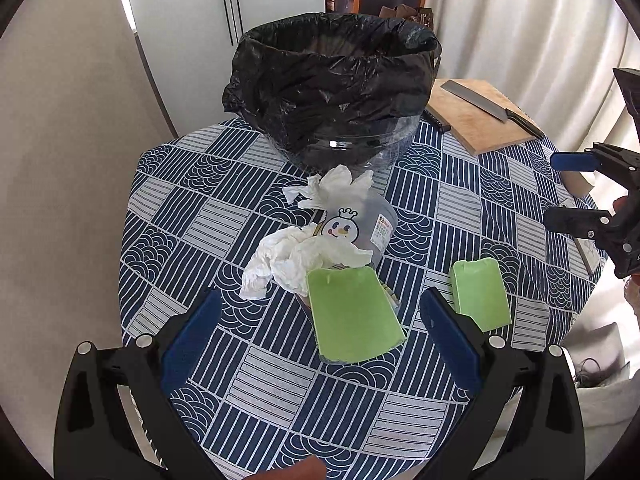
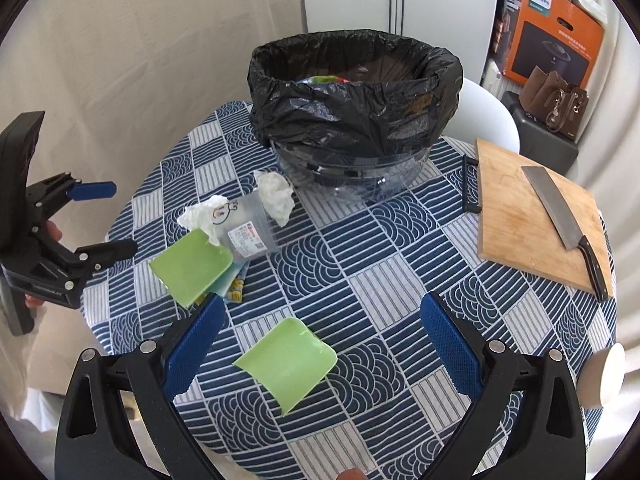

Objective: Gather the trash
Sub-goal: 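Move both open tools back toward the green plastic pieces on the table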

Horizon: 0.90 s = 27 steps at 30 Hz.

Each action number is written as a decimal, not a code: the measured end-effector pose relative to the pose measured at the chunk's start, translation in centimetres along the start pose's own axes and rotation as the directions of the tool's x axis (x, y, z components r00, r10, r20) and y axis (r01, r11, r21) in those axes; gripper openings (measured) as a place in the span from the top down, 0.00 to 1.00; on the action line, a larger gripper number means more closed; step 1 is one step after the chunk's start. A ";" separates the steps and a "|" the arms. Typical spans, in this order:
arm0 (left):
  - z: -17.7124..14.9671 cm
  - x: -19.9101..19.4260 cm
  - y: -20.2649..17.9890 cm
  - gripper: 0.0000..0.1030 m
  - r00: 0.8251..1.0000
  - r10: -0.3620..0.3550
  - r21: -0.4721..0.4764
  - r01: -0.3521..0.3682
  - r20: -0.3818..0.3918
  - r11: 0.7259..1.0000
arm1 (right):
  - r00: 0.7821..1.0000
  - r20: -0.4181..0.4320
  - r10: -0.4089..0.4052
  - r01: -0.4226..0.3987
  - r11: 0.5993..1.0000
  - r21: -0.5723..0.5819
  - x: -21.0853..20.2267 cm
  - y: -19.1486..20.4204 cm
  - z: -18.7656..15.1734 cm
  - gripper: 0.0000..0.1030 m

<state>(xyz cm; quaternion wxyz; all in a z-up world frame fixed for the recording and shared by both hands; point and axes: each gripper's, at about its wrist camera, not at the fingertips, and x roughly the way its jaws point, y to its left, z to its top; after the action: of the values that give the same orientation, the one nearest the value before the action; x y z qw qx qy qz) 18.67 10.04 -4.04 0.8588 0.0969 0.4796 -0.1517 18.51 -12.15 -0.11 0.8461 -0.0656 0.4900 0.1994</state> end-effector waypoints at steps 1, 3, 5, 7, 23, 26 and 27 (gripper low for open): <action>-0.2 0.5 -0.3 0.06 1.000 -0.003 0.013 0.003 -0.013 1.000 | 1.000 -0.014 -0.005 0.005 1.000 -0.001 0.3 0.0 -0.3 0.09; -0.6 1.4 -0.9 0.06 0.999 -0.010 0.038 0.011 -0.036 0.999 | 0.999 -0.040 -0.013 0.013 1.000 0.006 1.0 0.0 -1.0 0.09; -0.8 2.2 -1.3 0.06 0.998 -0.020 0.052 0.023 -0.058 0.998 | 0.998 -0.066 -0.015 0.017 1.000 0.019 1.8 0.0 -1.7 0.09; -0.9 3.0 -1.8 0.06 0.997 -0.031 0.066 0.036 -0.076 0.997 | 0.996 -0.087 -0.016 0.019 0.999 0.031 2.5 -0.1 -2.3 0.09; -1.0 8.0 -2.9 0.06 0.973 -0.025 0.143 0.059 -0.228 0.988 | 0.975 -0.221 0.011 0.022 0.989 0.148 7.0 -0.9 -5.2 0.09; -0.9 9.1 -3.0 0.06 0.965 -0.008 0.159 0.051 -0.263 0.986 | 0.968 -0.249 0.027 0.016 0.986 0.166 8.2 -1.1 -5.6 0.09; -0.9 9.5 -3.0 0.06 0.961 0.000 0.165 0.048 -0.277 0.985 | 0.967 -0.255 0.025 0.018 0.986 0.167 8.6 -1.1 -5.7 0.10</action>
<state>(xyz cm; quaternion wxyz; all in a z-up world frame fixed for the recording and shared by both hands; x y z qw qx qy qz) 21.56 5.92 -12.73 0.7702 0.1843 0.5810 -0.1875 18.11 -12.61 -10.46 0.7778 -0.0184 0.6104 0.1487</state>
